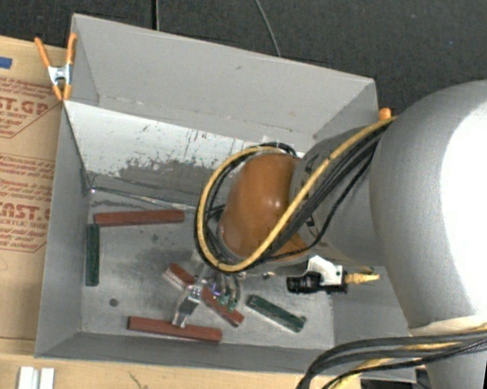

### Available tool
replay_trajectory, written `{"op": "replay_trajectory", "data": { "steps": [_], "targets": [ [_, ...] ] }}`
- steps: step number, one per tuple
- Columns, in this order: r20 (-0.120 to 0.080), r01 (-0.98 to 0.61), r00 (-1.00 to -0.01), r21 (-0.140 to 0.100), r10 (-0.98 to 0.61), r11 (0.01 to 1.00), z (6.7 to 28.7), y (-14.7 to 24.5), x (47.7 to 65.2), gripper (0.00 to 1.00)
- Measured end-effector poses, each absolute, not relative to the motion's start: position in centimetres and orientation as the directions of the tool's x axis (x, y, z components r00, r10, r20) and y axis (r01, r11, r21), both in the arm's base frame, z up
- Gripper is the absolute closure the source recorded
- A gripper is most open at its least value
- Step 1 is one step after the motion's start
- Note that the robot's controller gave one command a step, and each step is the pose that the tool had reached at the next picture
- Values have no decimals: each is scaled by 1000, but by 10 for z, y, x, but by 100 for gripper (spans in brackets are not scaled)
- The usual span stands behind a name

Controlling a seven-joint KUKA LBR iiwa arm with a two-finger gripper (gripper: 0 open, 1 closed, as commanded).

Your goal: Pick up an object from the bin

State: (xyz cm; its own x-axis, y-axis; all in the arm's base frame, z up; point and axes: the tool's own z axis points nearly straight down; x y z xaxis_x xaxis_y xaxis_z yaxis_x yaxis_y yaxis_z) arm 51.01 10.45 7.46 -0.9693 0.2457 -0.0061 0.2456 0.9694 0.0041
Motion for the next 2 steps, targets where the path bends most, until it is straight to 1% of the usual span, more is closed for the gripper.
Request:
{"op": "replay_trajectory", "data": {
  "steps": [1,2],
  "targets": [
    [-21,390,-921,10,390,921,76,118,501,100],
    [-21,390,-920,10,390,921,76,118,501,100]
  ]
}}
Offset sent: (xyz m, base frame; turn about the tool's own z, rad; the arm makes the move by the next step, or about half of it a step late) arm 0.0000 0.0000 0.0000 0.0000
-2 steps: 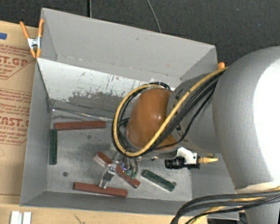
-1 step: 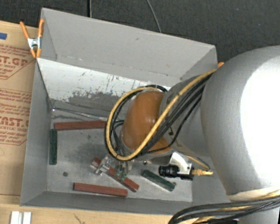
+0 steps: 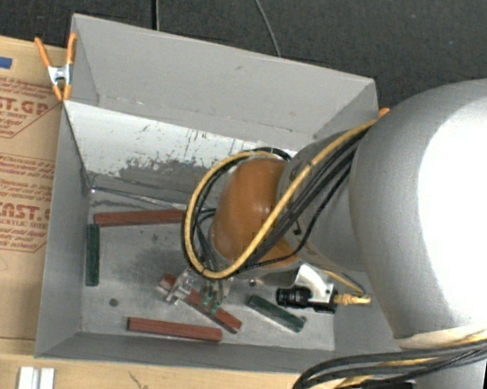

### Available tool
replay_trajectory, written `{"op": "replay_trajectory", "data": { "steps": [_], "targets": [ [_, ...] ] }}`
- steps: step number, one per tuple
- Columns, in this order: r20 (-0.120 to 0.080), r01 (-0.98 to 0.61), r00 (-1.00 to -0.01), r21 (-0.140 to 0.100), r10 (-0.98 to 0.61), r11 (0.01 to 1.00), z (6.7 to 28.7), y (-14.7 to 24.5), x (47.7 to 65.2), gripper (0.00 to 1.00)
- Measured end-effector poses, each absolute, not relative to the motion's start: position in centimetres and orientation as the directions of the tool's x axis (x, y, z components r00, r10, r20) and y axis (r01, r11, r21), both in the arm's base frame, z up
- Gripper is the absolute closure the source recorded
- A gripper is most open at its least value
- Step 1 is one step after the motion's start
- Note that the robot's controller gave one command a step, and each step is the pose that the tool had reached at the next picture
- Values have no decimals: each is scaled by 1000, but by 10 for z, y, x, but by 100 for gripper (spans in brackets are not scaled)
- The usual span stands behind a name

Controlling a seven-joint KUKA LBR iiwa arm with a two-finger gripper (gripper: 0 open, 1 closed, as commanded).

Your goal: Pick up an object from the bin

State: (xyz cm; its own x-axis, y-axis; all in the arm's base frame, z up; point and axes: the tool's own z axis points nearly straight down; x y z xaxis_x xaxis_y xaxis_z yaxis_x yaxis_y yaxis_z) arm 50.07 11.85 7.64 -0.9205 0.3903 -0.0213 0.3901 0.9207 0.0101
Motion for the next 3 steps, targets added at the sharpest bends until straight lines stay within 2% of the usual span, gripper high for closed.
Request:
{"op": "replay_trajectory", "data": {
  "steps": [1,2,3],
  "targets": [
    [-12,390,-921,5,390,921,81,118,499,100],
    [5,389,-921,-4,389,921,96,118,495,100],
    [4,388,-922,-3,388,922,118,119,495,100]
  ]
}}
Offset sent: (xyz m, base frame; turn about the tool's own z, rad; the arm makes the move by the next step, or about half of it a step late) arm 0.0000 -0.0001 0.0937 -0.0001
